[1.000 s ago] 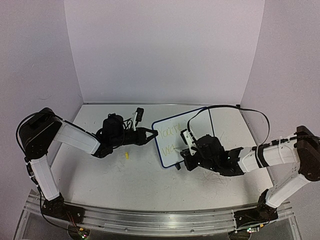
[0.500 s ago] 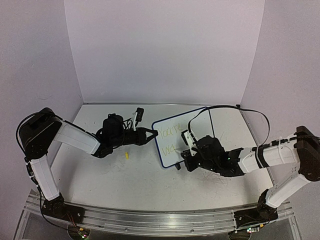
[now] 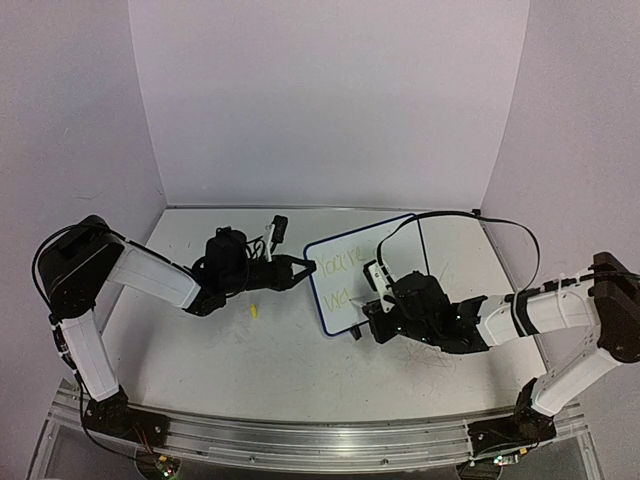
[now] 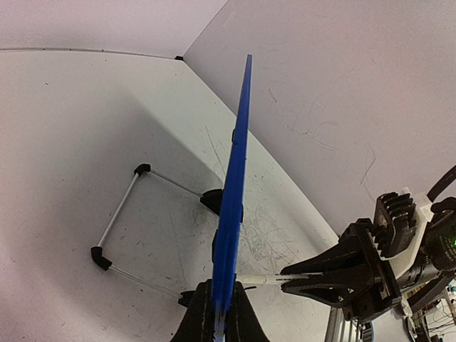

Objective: Write a sentence on the whiteboard

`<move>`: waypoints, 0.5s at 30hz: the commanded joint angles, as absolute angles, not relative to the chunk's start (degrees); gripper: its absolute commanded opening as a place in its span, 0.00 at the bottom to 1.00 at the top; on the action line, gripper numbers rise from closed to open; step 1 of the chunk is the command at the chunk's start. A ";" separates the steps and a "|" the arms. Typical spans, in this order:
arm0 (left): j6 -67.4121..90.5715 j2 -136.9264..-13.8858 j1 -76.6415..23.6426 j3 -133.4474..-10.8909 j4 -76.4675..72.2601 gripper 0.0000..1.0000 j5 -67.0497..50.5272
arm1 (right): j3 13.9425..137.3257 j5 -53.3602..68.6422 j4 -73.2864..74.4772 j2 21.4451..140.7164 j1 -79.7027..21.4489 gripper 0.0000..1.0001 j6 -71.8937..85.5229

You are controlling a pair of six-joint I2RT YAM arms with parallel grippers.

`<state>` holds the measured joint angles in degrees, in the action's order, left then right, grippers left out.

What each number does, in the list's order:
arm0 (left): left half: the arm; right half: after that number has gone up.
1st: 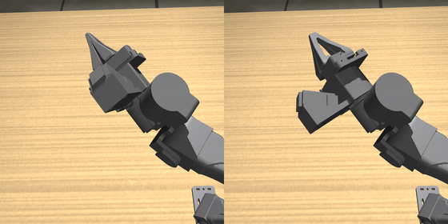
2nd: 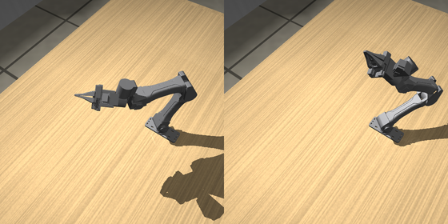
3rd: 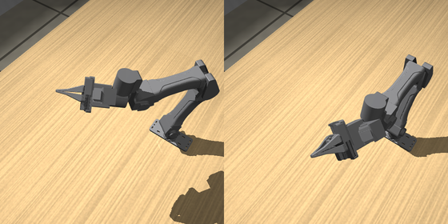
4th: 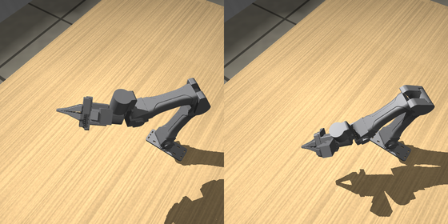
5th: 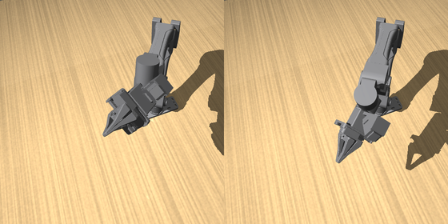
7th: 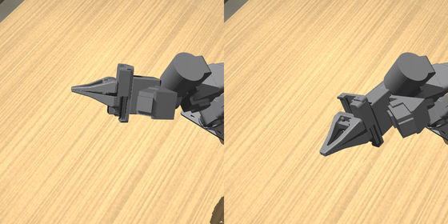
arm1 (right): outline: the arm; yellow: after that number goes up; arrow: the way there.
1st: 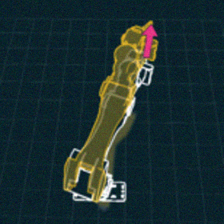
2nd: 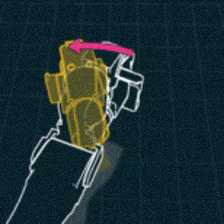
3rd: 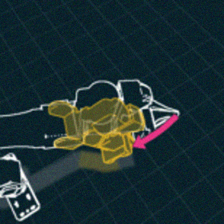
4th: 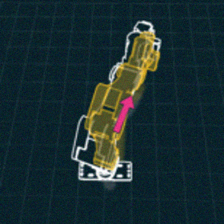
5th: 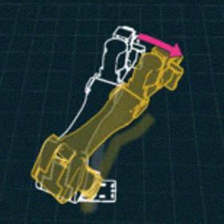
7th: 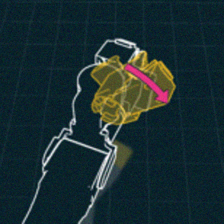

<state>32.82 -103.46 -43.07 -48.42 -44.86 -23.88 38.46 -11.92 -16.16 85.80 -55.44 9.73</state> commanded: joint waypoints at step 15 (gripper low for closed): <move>33.49 -103.35 -42.89 -50.01 -43.64 0.00 -24.76 | 37.79 -13.33 -15.55 79.51 -54.82 0.00 7.15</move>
